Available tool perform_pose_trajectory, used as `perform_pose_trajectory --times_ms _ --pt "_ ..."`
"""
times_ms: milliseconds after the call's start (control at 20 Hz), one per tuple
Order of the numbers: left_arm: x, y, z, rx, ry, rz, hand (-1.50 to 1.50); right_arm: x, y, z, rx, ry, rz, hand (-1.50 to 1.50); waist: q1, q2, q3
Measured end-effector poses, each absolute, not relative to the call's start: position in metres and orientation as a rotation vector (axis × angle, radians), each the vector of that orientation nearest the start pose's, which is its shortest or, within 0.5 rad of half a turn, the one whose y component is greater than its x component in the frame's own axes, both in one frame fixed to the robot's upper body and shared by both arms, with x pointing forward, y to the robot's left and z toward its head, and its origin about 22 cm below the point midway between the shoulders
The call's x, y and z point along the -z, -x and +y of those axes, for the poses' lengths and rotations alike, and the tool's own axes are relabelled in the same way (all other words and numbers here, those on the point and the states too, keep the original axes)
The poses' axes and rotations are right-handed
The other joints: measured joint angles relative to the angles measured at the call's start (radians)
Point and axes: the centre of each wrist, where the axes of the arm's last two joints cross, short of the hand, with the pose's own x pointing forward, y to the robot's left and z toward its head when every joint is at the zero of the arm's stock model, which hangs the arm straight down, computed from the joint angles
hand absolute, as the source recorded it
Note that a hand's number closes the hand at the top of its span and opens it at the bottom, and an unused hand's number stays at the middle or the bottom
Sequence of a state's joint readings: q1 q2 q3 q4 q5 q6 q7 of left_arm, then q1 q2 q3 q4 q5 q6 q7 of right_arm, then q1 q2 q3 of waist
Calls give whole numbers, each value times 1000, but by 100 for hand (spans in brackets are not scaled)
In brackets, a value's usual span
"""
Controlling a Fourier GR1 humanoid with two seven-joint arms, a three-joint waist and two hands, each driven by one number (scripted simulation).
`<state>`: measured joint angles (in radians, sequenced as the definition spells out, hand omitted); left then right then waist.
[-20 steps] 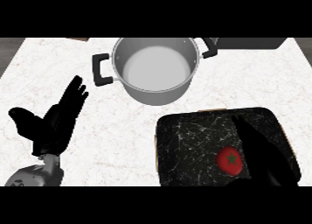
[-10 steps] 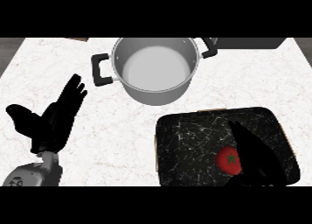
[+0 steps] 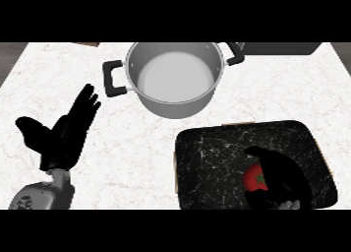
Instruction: Pick the tomato from the tray and place it in the pot
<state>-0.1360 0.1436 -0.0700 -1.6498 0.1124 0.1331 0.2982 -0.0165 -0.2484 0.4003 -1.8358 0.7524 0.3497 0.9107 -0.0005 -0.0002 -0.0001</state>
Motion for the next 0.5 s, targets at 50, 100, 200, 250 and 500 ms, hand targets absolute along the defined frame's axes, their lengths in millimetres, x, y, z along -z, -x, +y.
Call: perform_pose_trajectory --times_ms 50,100,200,250,500 --pt "-58 -268 230 15 -12 -1468 0 -57 -216 -178 -969 756 -813 150 0 0 0" --pt "-58 -267 231 13 -15 -1469 0 -54 -216 -179 -971 764 -826 150 0 0 0" --pt "-60 -265 226 12 -10 -1469 0 -58 -219 -179 -975 778 -843 150 1 0 0" --pt "-61 -265 229 13 -10 -1469 0 -58 -220 -180 -974 784 -849 150 0 0 0" --pt "-63 -266 233 11 -8 -1471 0 -55 -220 -172 -978 799 -877 150 0 0 0"
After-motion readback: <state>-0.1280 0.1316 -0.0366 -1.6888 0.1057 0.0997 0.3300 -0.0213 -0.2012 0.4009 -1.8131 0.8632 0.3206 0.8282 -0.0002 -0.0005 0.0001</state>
